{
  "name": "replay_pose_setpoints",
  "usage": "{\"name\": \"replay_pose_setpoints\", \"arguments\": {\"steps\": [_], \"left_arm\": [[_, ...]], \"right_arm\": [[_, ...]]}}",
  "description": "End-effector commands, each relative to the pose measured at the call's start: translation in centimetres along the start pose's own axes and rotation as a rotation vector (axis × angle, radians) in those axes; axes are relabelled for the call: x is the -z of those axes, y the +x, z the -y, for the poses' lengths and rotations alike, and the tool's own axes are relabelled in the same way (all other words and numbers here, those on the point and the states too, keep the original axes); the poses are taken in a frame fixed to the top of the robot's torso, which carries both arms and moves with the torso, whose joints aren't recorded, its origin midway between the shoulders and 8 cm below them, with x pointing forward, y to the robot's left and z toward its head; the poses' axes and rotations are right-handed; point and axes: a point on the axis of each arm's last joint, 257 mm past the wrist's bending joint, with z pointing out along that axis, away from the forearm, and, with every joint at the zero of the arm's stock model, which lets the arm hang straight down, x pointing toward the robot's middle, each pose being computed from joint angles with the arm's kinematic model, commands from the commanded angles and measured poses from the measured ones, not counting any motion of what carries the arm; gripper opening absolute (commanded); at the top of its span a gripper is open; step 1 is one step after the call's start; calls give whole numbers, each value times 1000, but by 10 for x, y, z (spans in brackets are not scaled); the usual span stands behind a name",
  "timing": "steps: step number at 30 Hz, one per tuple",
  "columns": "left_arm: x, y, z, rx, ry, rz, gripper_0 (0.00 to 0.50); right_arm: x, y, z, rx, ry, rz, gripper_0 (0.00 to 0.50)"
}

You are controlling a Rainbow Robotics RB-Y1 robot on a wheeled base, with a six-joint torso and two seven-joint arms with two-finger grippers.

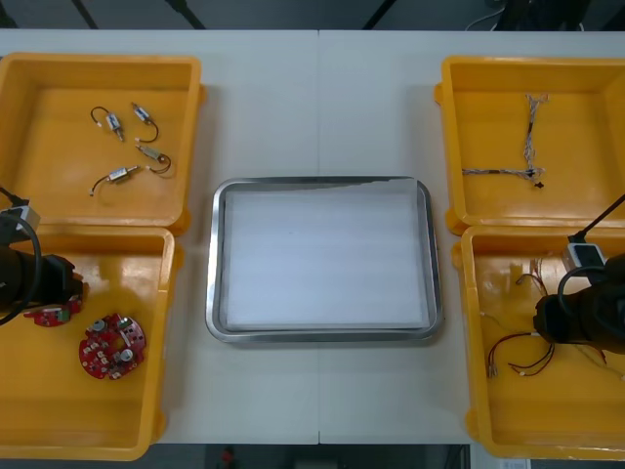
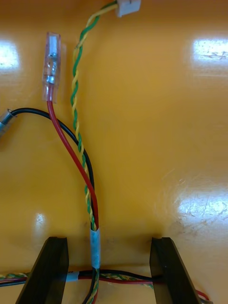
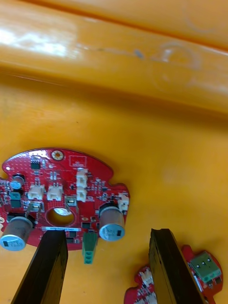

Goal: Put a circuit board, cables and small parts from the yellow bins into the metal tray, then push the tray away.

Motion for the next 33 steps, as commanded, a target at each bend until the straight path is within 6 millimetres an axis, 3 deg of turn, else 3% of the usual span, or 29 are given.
{"name": "replay_pose_setpoints", "arguments": {"steps": [1,5,7,8,11,15,23,33], "left_arm": [[-9,10,-6,84,1,-17,500],[-11,10,-7,114,11,-23,500],[-12,12,-5,133,24,-33,500],[-12,13,-4,134,26,-34,500],[-15,16,-2,133,28,-37,500],[-20,17,2,127,39,-24,500],[-24,20,-2,119,24,-22,500],[-28,18,-1,116,32,-8,500]], "right_arm": [[-6,11,-3,22,-5,-11,456],[-7,12,-4,23,-6,-14,310],[-7,13,-4,24,-6,-17,163],[-7,13,-5,24,-6,-18,116],[-7,14,-4,27,-4,-20,44],[-6,10,-3,42,2,-12,0],[7,-16,2,73,16,21,0],[49,-37,1,63,-16,-28,0]]}}
